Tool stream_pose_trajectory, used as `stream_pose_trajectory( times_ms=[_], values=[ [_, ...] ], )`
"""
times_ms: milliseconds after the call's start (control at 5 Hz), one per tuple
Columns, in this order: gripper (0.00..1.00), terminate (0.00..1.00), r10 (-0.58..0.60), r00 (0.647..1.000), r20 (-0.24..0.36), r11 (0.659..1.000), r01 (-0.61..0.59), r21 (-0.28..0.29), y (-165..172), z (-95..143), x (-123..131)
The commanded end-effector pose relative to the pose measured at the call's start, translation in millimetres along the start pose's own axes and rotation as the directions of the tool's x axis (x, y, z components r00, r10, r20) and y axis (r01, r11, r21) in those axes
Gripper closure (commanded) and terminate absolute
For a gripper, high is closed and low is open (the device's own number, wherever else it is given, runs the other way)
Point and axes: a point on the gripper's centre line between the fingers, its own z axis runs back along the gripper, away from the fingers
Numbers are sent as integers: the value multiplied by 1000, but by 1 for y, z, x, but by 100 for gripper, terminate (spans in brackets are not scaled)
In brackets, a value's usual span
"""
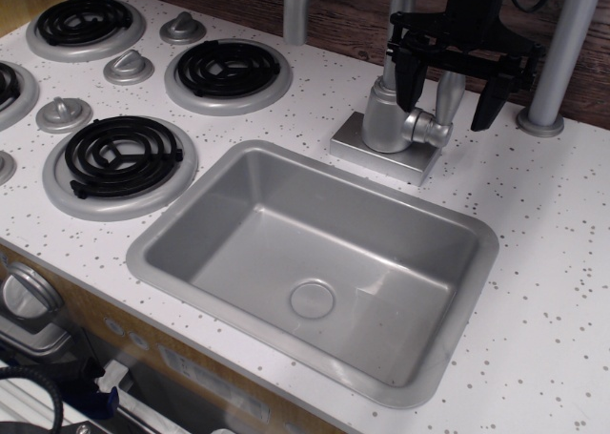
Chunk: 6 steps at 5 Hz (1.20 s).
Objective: Lever vertical to front
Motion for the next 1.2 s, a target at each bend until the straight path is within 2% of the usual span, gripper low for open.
stream_pose_trajectory(
  times_ms=[0,200,400,600,800,1000],
  values=[
    [0,0,0,1000,0,1000,0,0,0,0,0],
    [0,0,20,999,35,1000,-21,13,4,1,4],
    [0,0,4,992,123,999,-9,41,7,4,11],
    [0,0,-32,970,240,997,15,70,8,7,19],
    [0,0,-45,957,287,997,23,79,9,5,26],
    [0,0,-56,951,303,996,34,77,10,9,35]
  ],
)
